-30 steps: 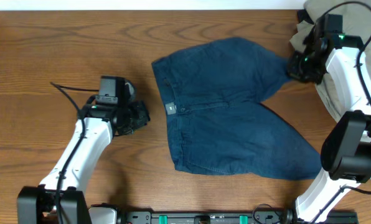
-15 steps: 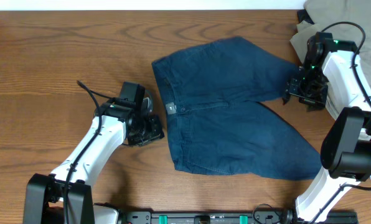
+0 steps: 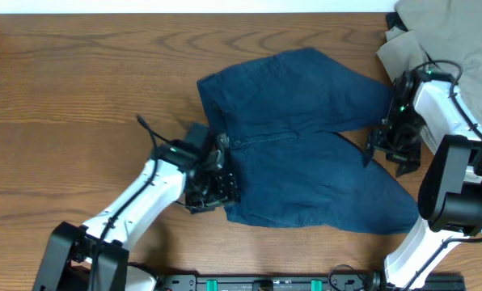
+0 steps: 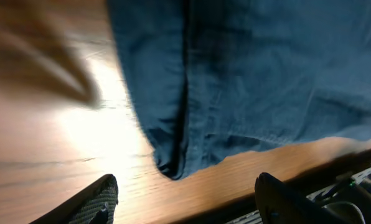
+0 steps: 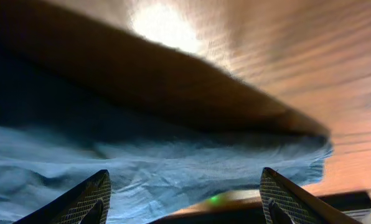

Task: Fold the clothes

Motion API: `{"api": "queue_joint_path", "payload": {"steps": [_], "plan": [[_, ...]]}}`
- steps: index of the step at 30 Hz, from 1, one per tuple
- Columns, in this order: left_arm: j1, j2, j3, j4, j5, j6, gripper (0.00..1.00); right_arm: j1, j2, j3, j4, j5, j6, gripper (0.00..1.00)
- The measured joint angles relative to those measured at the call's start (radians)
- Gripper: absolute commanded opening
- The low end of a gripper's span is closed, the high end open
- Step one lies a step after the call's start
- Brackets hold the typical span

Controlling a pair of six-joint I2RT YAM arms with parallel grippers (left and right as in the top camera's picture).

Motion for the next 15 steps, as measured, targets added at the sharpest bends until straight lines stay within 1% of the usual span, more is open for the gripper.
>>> {"api": "queue_joint_path", "payload": {"steps": [3, 4, 5, 7, 8, 9, 10, 12, 13, 14, 15], "plan": [[-0.047, 0.000, -0.046, 0.061, 0.006, -0.046, 0.72, 0.000, -0.004, -0.034, 0.009, -0.009, 0.000, 0.75], [-0.061, 0.000, -0.061, 0.079, 0.006, -0.059, 0.68, 0.000, -0.010, -0.047, 0.011, -0.012, 0.000, 0.75], [-0.077, 0.000, -0.076, 0.100, 0.007, -0.076, 0.61, 0.000, -0.021, -0.058, 0.011, -0.014, 0.000, 0.75], [-0.103, 0.000, -0.098, 0.139, 0.008, -0.101, 0.50, 0.000, -0.047, -0.073, 0.011, -0.016, 0.000, 0.75], [-0.117, 0.001, -0.105, 0.159, 0.008, -0.107, 0.44, 0.000, -0.067, -0.082, 0.011, -0.018, 0.000, 0.75], [-0.125, 0.002, -0.108, 0.173, 0.006, -0.119, 0.36, 0.000, -0.094, -0.097, 0.012, -0.019, 0.000, 0.74], [-0.137, 0.004, -0.109, 0.192, 0.003, -0.126, 0.31, 0.000, -0.107, -0.103, 0.012, -0.019, 0.000, 0.74], [-0.157, 0.012, -0.109, 0.214, -0.023, -0.143, 0.14, 0.000, -0.145, -0.134, 0.019, -0.019, 0.000, 0.73], [-0.167, 0.020, -0.109, 0.217, -0.039, -0.159, 0.09, 0.000, -0.162, -0.154, 0.026, -0.019, 0.000, 0.73], [-0.176, 0.029, -0.109, 0.218, -0.054, -0.170, 0.06, 0.000, -0.178, -0.177, 0.036, -0.020, 0.000, 0.72], [-0.180, 0.038, -0.109, 0.219, -0.065, -0.179, 0.06, 0.000, -0.190, -0.200, 0.047, -0.023, 0.000, 0.70]]}}
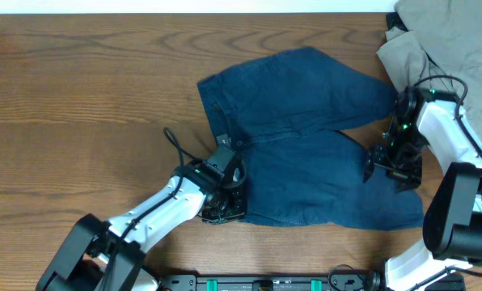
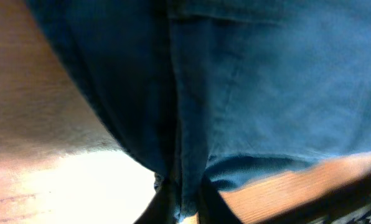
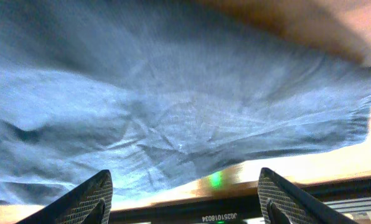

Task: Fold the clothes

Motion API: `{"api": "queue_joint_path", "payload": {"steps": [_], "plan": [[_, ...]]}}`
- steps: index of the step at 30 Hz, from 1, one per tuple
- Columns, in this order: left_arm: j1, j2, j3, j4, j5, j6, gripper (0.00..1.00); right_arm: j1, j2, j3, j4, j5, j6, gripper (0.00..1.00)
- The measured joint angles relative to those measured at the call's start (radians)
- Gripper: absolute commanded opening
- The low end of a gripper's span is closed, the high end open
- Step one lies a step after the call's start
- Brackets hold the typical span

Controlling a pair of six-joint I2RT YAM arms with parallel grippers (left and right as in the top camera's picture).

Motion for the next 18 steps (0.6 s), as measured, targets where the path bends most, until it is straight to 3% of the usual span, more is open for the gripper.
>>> {"api": "queue_joint_path", "payload": {"steps": [6, 11, 18], "plan": [[0.030, 0.021, 0.000, -0.002, -0.027, -0.024, 0.06, 0.000, -0.030, -0.143, 0.107, -0.029, 0.008, 0.52], [0.187, 0.021, 0.000, -0.001, -0.044, -0.027, 0.06, 0.000, -0.034, -0.227, 0.265, -0.055, 0.033, 0.41], [0.414, 0.021, 0.000, 0.061, -0.074, -0.027, 0.06, 0.045, -0.073, -0.278, 0.474, -0.176, 0.027, 0.42]]}}
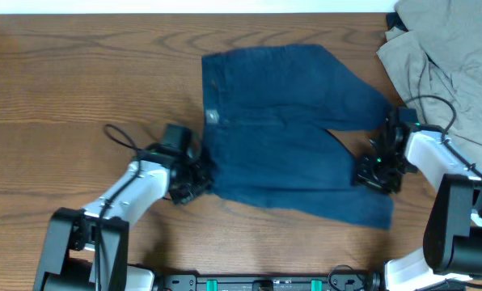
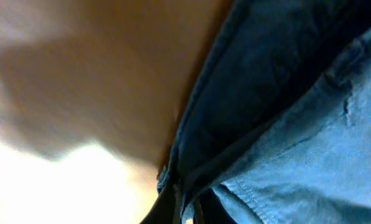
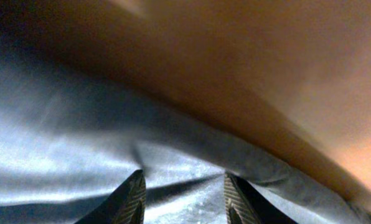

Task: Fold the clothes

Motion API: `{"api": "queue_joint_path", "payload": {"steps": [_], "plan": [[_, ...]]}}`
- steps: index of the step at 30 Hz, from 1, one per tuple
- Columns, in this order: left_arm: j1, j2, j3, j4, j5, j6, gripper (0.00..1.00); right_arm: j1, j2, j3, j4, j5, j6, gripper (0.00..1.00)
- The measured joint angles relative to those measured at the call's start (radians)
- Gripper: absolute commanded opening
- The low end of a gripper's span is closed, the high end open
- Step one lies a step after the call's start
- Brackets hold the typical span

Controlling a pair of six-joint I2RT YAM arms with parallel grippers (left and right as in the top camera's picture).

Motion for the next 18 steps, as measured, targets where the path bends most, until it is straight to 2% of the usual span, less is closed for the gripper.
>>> {"api": "queue_joint_path", "payload": {"steps": [6, 10, 13, 16, 18], "plan": [[0.132, 0.000, 0.000, 0.097, -0.044, 0.000, 0.06, 0.107, 0.002, -0.002, 0.251, -0.081, -0.007, 0.42], [0.162, 0.000, 0.000, 0.124, -0.064, 0.000, 0.06, 0.151, 0.009, -0.006, 0.389, -0.087, -0.009, 0.49], [0.163, 0.000, 0.000, 0.126, -0.068, 0.000, 0.06, 0.169, 0.009, -0.004, 0.407, -0.088, -0.012, 0.52], [0.163, 0.000, 0.000, 0.125, -0.054, 0.000, 0.07, 0.172, 0.009, 0.023, 0.312, -0.088, -0.020, 0.56], [0.164, 0.000, 0.000, 0.118, -0.023, 0.009, 0.27, 0.171, 0.007, 0.058, 0.208, -0.088, -0.024, 0.58]]}}
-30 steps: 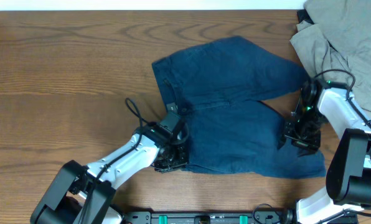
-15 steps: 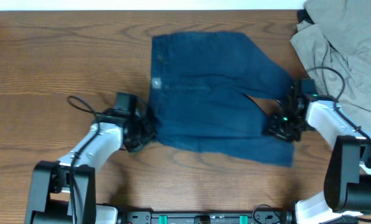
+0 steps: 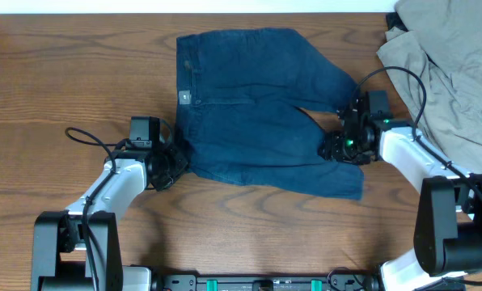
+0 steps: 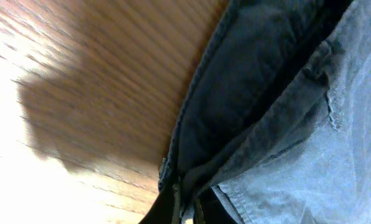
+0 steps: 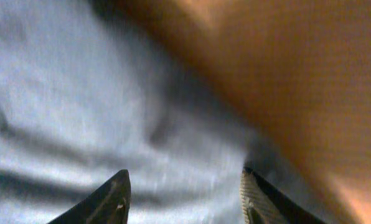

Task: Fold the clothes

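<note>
Dark blue shorts [image 3: 257, 105] lie spread on the wooden table [image 3: 63, 81], waistband to the left and both legs pointing right. My left gripper [image 3: 170, 167] is at the near left corner of the waistband, shut on that doubled edge [image 4: 187, 205]. My right gripper [image 3: 336, 151] sits low over the fabric where the two legs meet at the right. In the right wrist view its fingers stand apart [image 5: 184, 199] with blurred blue cloth [image 5: 79, 93] across the gap. Folded denim [image 4: 285, 112] fills the left wrist view.
A crumpled grey-beige garment [image 3: 443, 48] lies at the far right corner, behind my right arm. A black cable [image 3: 83, 136] loops on the table left of my left gripper. Bare wood lies to the left of the shorts.
The shorts have shifted left and farther from me, and lie flatter. Both grippers moved left with them. The right fingers stand wider apart than before; the left stays shut on the waistband corner.
First both grippers were open, the left by the near waistband corner, the right by the legs. Then the left was shut on that corner. Then the shorts lay farther left, the right fingers narrowed on the leg cloth. Now the shorts lie still farther left and smoother.
</note>
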Motion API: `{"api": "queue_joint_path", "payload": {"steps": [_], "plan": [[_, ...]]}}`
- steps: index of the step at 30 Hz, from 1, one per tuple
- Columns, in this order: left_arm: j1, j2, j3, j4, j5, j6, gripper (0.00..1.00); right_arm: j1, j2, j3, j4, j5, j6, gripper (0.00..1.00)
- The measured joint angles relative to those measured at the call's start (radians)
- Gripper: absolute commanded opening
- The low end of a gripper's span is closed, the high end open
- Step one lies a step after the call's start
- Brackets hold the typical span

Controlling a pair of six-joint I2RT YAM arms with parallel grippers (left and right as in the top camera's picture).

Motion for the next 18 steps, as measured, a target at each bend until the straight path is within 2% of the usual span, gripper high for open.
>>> {"api": "queue_joint_path", "payload": {"steps": [1, 9, 11, 12, 14, 16, 18], "plan": [[0.001, 0.000, 0.000, -0.006, 0.017, 0.002, 0.32, -0.003, -0.004, 0.019, -0.050, 0.002, -0.001, 0.59], [0.001, 0.000, 0.000, -0.101, 0.074, 0.001, 0.33, -0.008, -0.217, 0.071, -0.259, 0.011, -0.084, 0.61], [0.001, 0.000, 0.000, -0.121, 0.080, 0.001, 0.33, -0.005, -0.248, 0.074, -0.300, 0.034, -0.061, 0.62], [0.001, 0.000, 0.000, -0.126, 0.082, 0.001, 0.32, -0.002, -0.254, 0.074, -0.326, 0.055, -0.021, 0.62], [0.001, 0.000, 0.000, -0.139, 0.087, 0.002, 0.32, 0.000, -0.254, 0.062, -0.366, 0.088, 0.086, 0.50], [0.001, 0.000, 0.000, -0.146, 0.088, 0.003, 0.32, 0.001, -0.254, 0.034, -0.374, 0.100, 0.204, 0.42], [0.001, 0.000, 0.000, -0.152, 0.088, 0.003, 0.32, 0.001, -0.254, -0.005, -0.370, 0.106, 0.317, 0.41]]}}
